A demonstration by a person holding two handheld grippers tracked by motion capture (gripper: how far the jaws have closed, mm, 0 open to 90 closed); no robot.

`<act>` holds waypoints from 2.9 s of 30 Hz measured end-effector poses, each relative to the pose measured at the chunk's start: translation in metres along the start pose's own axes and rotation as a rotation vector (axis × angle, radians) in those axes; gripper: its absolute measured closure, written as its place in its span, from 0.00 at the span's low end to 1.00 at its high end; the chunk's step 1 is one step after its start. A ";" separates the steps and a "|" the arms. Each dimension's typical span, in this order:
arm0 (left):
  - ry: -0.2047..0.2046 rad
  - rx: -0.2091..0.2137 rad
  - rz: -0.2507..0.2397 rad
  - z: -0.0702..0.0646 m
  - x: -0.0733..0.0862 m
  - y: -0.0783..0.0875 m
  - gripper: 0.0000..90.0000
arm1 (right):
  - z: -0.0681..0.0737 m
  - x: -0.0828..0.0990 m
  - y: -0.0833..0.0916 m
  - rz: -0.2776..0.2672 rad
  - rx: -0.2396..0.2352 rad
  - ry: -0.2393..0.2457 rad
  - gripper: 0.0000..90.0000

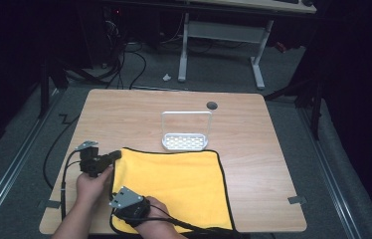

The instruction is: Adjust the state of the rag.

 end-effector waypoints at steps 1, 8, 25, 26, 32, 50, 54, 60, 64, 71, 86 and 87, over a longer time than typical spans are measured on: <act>0.000 -0.011 -0.005 0.005 -0.002 0.005 0.93 | 0.002 -0.003 -0.002 -0.005 -0.004 0.004 0.92; 0.005 -0.049 -0.013 0.019 -0.010 0.022 0.93 | 0.007 -0.022 -0.006 -0.029 -0.007 0.030 0.92; -0.040 -0.005 -0.023 -0.064 -0.016 -0.020 0.93 | -0.039 0.014 0.070 -0.037 0.129 -0.009 0.92; -0.049 -0.007 -0.018 -0.068 -0.015 -0.022 0.93 | -0.040 0.016 0.073 -0.038 0.135 -0.012 0.92; -0.069 -0.013 -0.015 -0.092 -0.018 -0.031 0.93 | -0.051 0.030 0.093 -0.038 0.164 -0.023 0.92; -0.142 0.023 0.018 -0.173 -0.013 -0.067 0.92 | -0.084 0.088 0.159 -0.009 0.256 -0.102 0.91; -0.153 0.028 0.023 -0.187 -0.011 -0.075 0.92 | -0.089 0.101 0.167 0.005 0.266 -0.121 0.91; -0.183 0.004 0.059 -0.199 -0.003 -0.093 0.91 | -0.097 0.120 0.173 0.036 0.275 -0.153 0.90; -0.183 -0.005 0.081 -0.206 0.002 -0.102 0.90 | -0.101 0.136 0.172 0.060 0.282 -0.174 0.89; -0.174 0.005 0.099 -0.214 0.007 -0.112 0.85 | -0.111 0.157 0.180 0.074 0.294 -0.239 0.84; -0.156 0.139 0.063 -0.235 0.008 -0.109 0.53 | -0.122 0.181 0.202 0.071 0.322 -0.333 0.75; -0.159 0.137 0.057 -0.236 0.008 -0.108 0.52 | -0.122 0.182 0.201 0.076 0.317 -0.331 0.75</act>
Point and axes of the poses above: each handheld gripper's, and its own axes: y roughly backward along the jaws, x roughly out of its underside, z roughly to its left, the point moved 9 cm from there along -y, roughly forward along the jaws, and after that the axes turned 7 degrees about -x, right-handed, at the moved point
